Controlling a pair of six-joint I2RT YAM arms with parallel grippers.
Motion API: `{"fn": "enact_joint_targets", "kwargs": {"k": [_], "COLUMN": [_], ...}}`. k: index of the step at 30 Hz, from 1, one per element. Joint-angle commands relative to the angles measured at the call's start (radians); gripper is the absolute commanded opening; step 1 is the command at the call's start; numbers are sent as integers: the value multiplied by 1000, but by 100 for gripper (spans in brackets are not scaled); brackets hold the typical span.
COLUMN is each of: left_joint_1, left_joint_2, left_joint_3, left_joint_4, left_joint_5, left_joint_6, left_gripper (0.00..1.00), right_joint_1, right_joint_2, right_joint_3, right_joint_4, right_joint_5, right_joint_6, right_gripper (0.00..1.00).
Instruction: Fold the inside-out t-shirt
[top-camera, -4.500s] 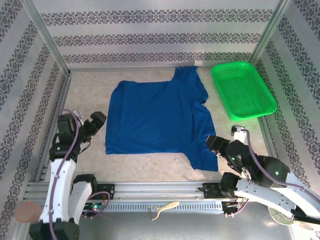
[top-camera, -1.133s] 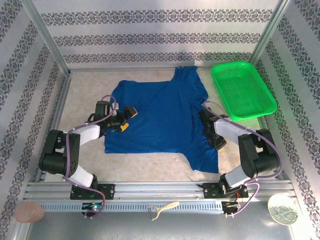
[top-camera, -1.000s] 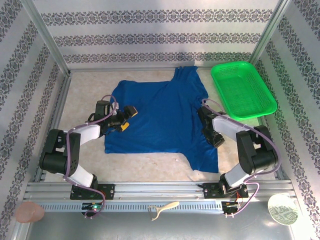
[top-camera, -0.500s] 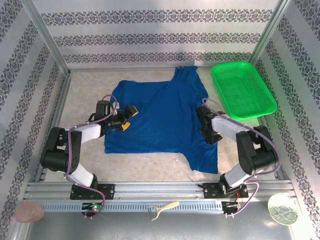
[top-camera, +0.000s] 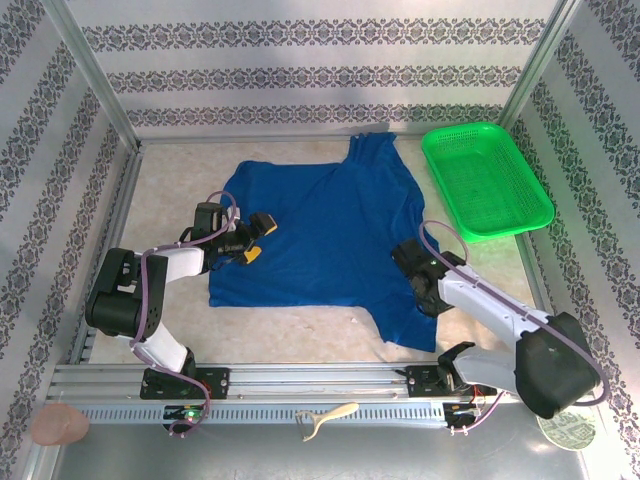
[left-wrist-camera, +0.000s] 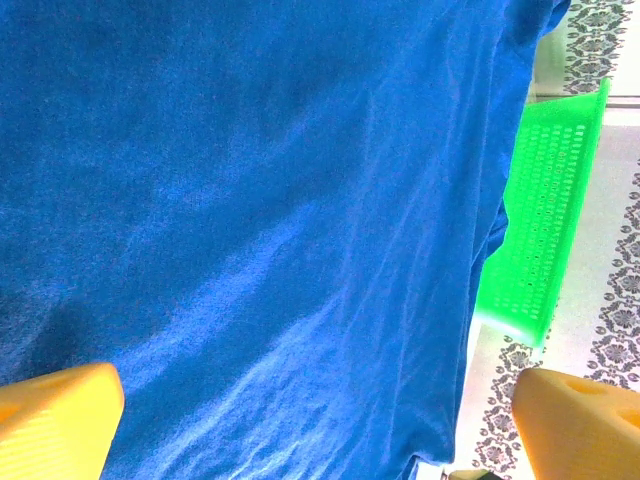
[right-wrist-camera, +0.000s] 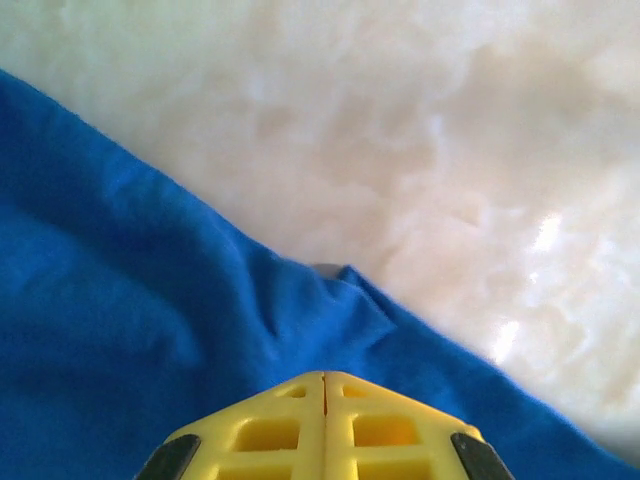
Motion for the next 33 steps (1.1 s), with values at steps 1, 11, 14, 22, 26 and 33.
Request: {"fn": "enact_joint_targets", "kwargs": {"k": [1,11,14,22,26,33], "left_joint_1": [12,11,13,25,49,133], "left_joint_2": [18,-7,6,13,3,-2], "left_joint_3": [21,69,115,76,-10,-80], "left_joint_4": [40,-46,-124,-245,-213,-231], "left_joint_5": [19,-1,-4,-96,-144,-202], "left_joint_6": [-5,22,65,138,107,95], "left_gripper": [100,100,100,100,100,100], "right_joint_1": [53,124,48,-1,63,262], "right_joint_2": [-32,-105,-123,56,83,154], "right_joint_3": [-8,-10,-18,59,35,-85], "right_joint_4": [-143,-121,95,304,275,272], "right_joint_5": [76,162,139,6,3,-49], "right_joint_6": [160,214,-33,-269,-181,124], "right_gripper": [0,4,35,54,55,57]}}
